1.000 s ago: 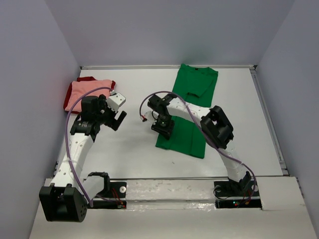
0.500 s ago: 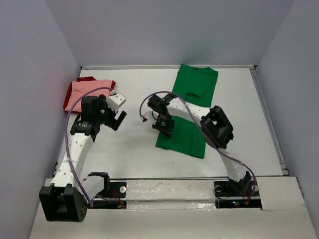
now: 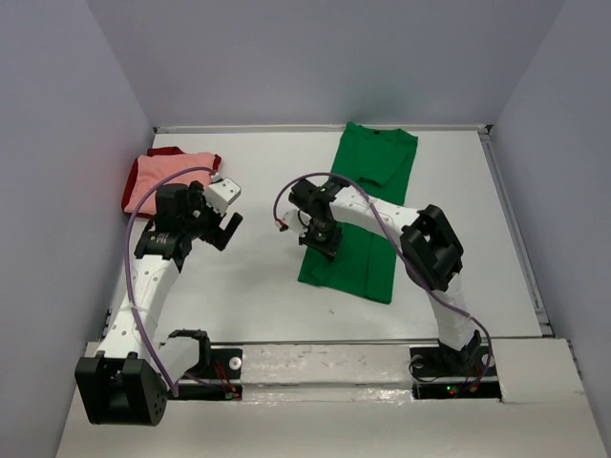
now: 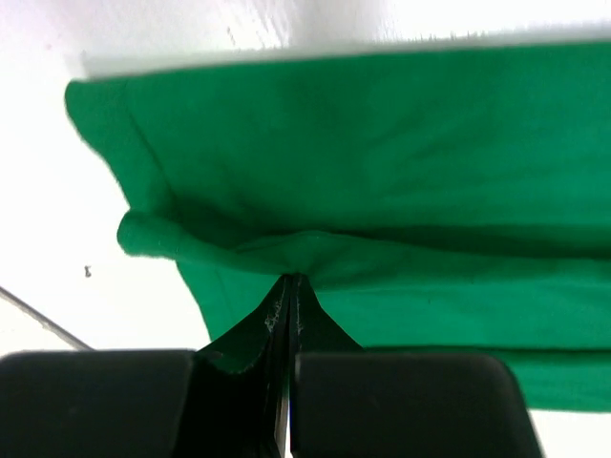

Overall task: Fold and stack the t-shirts
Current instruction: Fold the tshirt

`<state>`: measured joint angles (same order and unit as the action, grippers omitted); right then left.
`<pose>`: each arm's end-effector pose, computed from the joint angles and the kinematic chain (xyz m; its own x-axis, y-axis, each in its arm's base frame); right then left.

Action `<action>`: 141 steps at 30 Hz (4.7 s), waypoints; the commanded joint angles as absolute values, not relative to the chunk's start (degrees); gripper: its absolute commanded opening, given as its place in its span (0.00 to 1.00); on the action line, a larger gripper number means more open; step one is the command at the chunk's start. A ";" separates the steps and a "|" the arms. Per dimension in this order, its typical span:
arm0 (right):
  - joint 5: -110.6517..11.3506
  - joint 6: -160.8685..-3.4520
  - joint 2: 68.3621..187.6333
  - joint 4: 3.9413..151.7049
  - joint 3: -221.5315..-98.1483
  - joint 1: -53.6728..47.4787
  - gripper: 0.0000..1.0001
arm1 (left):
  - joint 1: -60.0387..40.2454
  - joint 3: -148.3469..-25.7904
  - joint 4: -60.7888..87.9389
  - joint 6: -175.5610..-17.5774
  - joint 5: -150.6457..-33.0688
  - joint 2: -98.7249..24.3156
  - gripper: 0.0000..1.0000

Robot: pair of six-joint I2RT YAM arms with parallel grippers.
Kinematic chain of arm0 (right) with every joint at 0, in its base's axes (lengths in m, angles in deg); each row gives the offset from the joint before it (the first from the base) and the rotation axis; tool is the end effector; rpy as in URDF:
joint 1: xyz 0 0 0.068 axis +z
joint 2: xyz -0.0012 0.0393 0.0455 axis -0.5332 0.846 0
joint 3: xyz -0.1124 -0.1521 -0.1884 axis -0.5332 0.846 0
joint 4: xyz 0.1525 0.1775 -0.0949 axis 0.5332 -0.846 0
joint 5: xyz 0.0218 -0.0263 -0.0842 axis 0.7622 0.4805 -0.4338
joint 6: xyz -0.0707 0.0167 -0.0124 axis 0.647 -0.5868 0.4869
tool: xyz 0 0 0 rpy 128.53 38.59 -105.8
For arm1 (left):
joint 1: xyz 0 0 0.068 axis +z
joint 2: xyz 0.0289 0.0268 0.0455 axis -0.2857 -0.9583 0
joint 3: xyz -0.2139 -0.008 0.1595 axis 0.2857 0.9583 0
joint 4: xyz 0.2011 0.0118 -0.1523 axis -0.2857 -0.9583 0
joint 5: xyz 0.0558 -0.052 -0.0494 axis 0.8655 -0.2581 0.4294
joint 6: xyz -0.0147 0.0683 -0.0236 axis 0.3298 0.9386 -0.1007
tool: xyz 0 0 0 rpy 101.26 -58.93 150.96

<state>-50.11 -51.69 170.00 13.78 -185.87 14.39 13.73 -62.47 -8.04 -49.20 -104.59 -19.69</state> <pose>0.2767 0.3042 0.1648 -0.3360 -0.9351 -0.1131 -0.9408 0.3276 0.0865 0.2380 -0.0340 0.2834 -0.1941 0.5564 -0.8079 0.5803 0.7292 0.3628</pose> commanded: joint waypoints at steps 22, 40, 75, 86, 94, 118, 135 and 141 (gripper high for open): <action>-49.82 -53.46 160.91 13.29 -174.91 14.97 0.24 | 13.97 -64.03 -8.39 -48.60 -106.53 -18.40 0.99; -67.83 -55.22 132.18 25.76 -160.42 0.76 0.00 | 11.78 -72.71 -11.73 -46.14 -113.30 -28.06 0.99; -48.68 -57.59 111.16 21.29 -146.61 -26.60 0.00 | -10.47 -143.30 -17.80 -38.58 -120.86 -98.20 0.00; -46.75 -57.15 114.33 20.94 -147.22 -27.74 0.00 | -13.89 -152.19 -14.11 -41.05 -118.49 -108.57 0.00; -45.34 -56.62 115.56 20.68 -147.49 -27.74 0.00 | -15.65 -156.31 -18.14 -41.40 -111.03 -113.49 0.00; -43.23 -55.83 116.09 20.15 -147.75 -27.74 0.00 | -16.27 -144.37 -31.76 -40.96 -104.51 -105.15 0.00; -35.85 -54.61 125.31 15.93 -154.43 -27.74 0.00 | -16.44 -115.64 -33.63 -39.99 -113.04 -85.64 0.00; -33.82 -53.29 130.49 15.58 -160.66 -27.74 0.00 | -16.36 -116.22 -31.76 -40.96 -110.75 -79.67 0.00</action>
<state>-36.25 -54.68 127.78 15.70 -154.92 -27.36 -16.30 -113.81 -32.03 -40.04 -111.10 -86.44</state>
